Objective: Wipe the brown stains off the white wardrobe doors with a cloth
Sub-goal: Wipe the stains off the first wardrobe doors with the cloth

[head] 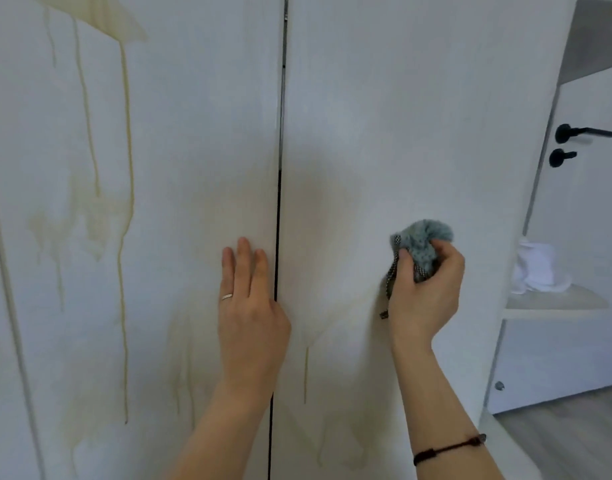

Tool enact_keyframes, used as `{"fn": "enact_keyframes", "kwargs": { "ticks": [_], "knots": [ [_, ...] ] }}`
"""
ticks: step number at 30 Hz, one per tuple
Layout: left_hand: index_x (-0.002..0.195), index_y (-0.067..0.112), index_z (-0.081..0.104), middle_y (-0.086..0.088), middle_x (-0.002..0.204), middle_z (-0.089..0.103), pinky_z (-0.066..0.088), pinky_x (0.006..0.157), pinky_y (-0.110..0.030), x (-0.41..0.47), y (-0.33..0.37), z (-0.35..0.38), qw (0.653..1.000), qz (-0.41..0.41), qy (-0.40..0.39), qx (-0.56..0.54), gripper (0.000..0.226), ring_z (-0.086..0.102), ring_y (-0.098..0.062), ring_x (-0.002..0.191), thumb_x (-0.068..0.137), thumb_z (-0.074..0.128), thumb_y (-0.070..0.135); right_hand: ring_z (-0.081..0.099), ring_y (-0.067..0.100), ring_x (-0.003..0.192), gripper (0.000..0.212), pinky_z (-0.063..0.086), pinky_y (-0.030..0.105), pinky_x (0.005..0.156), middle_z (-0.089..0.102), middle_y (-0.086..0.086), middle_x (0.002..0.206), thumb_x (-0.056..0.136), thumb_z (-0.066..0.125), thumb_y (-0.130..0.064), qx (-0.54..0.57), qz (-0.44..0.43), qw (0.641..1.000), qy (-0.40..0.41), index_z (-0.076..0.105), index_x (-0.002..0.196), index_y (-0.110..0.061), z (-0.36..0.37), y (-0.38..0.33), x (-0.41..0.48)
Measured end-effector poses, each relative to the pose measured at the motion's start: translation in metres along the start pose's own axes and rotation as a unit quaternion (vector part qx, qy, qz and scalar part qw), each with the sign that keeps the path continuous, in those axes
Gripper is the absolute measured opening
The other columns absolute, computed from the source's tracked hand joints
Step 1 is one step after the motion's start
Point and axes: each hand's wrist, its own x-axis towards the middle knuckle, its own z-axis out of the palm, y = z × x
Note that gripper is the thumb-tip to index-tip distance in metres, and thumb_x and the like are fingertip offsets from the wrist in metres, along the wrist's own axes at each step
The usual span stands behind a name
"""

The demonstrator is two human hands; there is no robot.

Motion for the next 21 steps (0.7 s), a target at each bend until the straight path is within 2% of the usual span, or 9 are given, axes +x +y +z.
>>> {"fn": "enact_keyframes", "kwargs": {
  "ticks": [3,6,9,11,12,15,17,19,21],
  "knots": [
    [0.147,-0.005,0.042,-0.017,0.163,0.024,0.028,0.12,-0.049,-0.003,0.003,0.006,1.0,-0.014,-0.005,0.008,0.068,0.012,-0.035,0.153,0.079,0.042,-0.003,0.058,0.017,0.089,0.03,0.039,0.028,0.067,0.055,-0.002,0.108,0.096,0.053,-0.046,-0.079,-0.056,0.995,-0.038,0.054,0.114,-0.022,-0.016,0.037,-0.018],
    [0.149,-0.002,0.04,-0.014,0.164,0.02,0.027,0.121,-0.049,-0.004,0.003,0.01,1.0,-0.022,-0.008,0.011,0.072,0.009,-0.033,0.154,0.077,0.043,-0.002,0.062,0.02,0.085,0.029,0.037,0.027,0.067,0.062,-0.002,0.105,0.097,0.052,-0.046,-0.076,-0.013,0.997,-0.011,0.051,0.113,-0.023,-0.015,0.037,-0.005],
    [0.15,0.0,0.04,-0.012,0.165,0.021,0.03,0.119,-0.052,-0.006,-0.002,0.013,1.0,-0.018,0.0,0.008,0.077,0.01,-0.031,0.154,0.075,0.052,-0.012,0.066,0.028,0.074,0.024,0.039,0.029,0.061,0.07,0.002,0.09,0.096,0.05,-0.048,-0.089,0.004,0.996,-0.011,0.045,0.111,-0.03,-0.01,0.02,-0.011],
    [0.151,0.003,0.039,-0.01,0.165,0.02,0.033,0.116,-0.054,-0.007,-0.002,0.017,1.0,-0.027,0.005,-0.003,0.081,0.01,-0.029,0.154,0.074,0.053,-0.015,0.067,0.032,0.069,0.025,0.048,0.034,0.058,0.072,0.005,0.084,0.092,0.053,-0.046,-0.099,-0.035,0.992,-0.069,0.049,0.112,-0.031,-0.004,0.006,-0.04],
    [0.151,0.004,0.039,-0.009,0.166,0.019,0.035,0.115,-0.055,-0.007,-0.001,0.018,0.999,-0.038,0.008,-0.011,0.081,0.009,-0.028,0.155,0.074,0.053,-0.014,0.067,0.032,0.066,0.026,0.05,0.034,0.056,0.072,0.004,0.083,0.091,0.054,-0.045,-0.092,-0.08,0.985,-0.121,0.052,0.112,-0.03,0.0,-0.003,-0.062],
    [0.152,0.006,0.038,-0.006,0.166,0.017,0.035,0.115,-0.056,-0.005,0.001,0.02,0.997,-0.066,0.014,-0.026,0.08,0.006,-0.026,0.155,0.076,0.051,-0.013,0.064,0.024,0.058,0.026,0.046,0.03,0.046,0.069,-0.002,0.081,0.089,0.057,-0.041,-0.081,-0.236,0.931,-0.265,0.059,0.107,-0.022,0.009,-0.022,-0.12],
    [0.153,0.005,0.036,-0.008,0.166,0.016,0.032,0.117,-0.055,-0.004,0.0,0.019,0.998,-0.057,0.006,-0.023,0.079,0.005,-0.028,0.155,0.077,0.046,-0.012,0.064,0.024,0.056,0.026,0.044,0.028,0.045,0.069,-0.003,0.079,0.088,0.06,-0.042,-0.081,-0.262,0.917,-0.29,0.059,0.106,-0.023,0.01,-0.023,-0.123],
    [0.153,0.001,0.033,-0.015,0.166,0.015,0.025,0.121,-0.053,-0.003,-0.003,0.018,1.0,-0.031,-0.003,0.003,0.077,0.004,-0.035,0.154,0.077,0.038,-0.006,0.067,0.027,0.062,0.027,0.049,0.03,0.049,0.071,0.0,0.079,0.088,0.063,-0.044,-0.096,-0.216,0.934,-0.269,0.055,0.109,-0.029,0.007,-0.017,-0.098],
    [0.156,0.001,0.027,-0.016,0.166,0.01,0.016,0.124,-0.045,-0.004,-0.007,0.016,0.999,-0.016,-0.017,0.031,0.08,0.0,-0.038,0.153,0.076,0.033,-0.006,0.069,0.031,0.07,0.028,0.049,0.032,0.058,0.072,0.002,0.083,0.091,0.061,-0.045,-0.117,-0.121,0.965,-0.199,0.046,0.112,-0.034,0.0,-0.004,-0.061]
  ]
}}
